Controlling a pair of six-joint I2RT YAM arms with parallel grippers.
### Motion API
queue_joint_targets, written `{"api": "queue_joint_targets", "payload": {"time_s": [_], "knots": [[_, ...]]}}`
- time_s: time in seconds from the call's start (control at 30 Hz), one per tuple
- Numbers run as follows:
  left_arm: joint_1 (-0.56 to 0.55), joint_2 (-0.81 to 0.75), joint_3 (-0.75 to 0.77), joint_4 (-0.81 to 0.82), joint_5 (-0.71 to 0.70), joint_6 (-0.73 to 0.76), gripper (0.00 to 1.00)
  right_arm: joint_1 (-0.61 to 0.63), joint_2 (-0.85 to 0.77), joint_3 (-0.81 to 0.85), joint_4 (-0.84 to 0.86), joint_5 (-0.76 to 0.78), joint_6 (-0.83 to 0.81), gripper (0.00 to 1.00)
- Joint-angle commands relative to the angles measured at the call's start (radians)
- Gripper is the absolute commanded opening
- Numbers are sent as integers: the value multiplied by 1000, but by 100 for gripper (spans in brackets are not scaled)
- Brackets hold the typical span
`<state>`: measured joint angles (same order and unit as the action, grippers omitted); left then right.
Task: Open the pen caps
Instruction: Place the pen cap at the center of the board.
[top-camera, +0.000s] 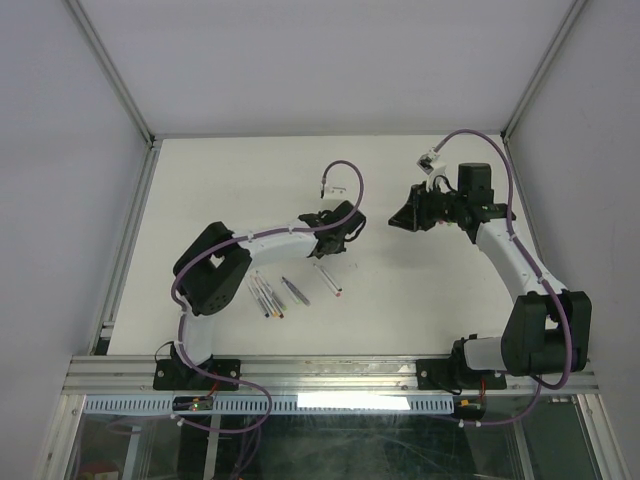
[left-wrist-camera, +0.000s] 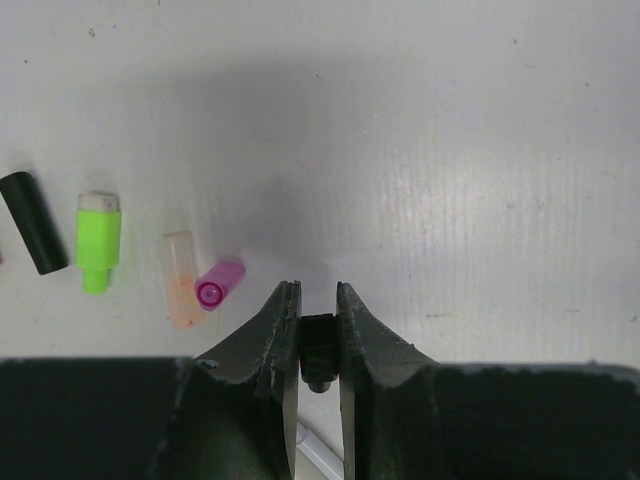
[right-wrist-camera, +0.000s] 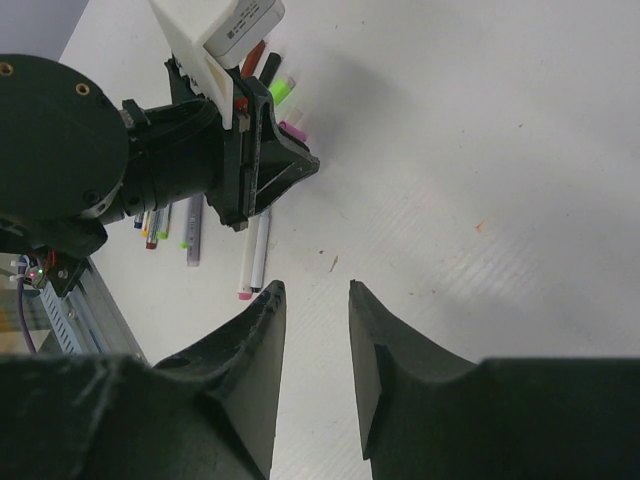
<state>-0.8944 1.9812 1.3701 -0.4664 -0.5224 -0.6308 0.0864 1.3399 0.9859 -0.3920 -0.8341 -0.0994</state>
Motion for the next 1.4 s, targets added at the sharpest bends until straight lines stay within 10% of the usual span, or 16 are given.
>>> {"api": "queue_joint_targets", "payload": {"time_s": [0.0,0.77,1.2,1.37], "knots": [[16,2,40,4,4,33,17,-9,-21,5,24,-34,3,34],[26,-140,44,24,97,58,31,-62,-20,12,-1,-53,-46,35],[34,-591,-415,433,294,252,44,-183,34,74,-87,57,-186,38],[42,-798,-641,556,310,266,71,-204,89,140,-144,87,-229,38]]}}
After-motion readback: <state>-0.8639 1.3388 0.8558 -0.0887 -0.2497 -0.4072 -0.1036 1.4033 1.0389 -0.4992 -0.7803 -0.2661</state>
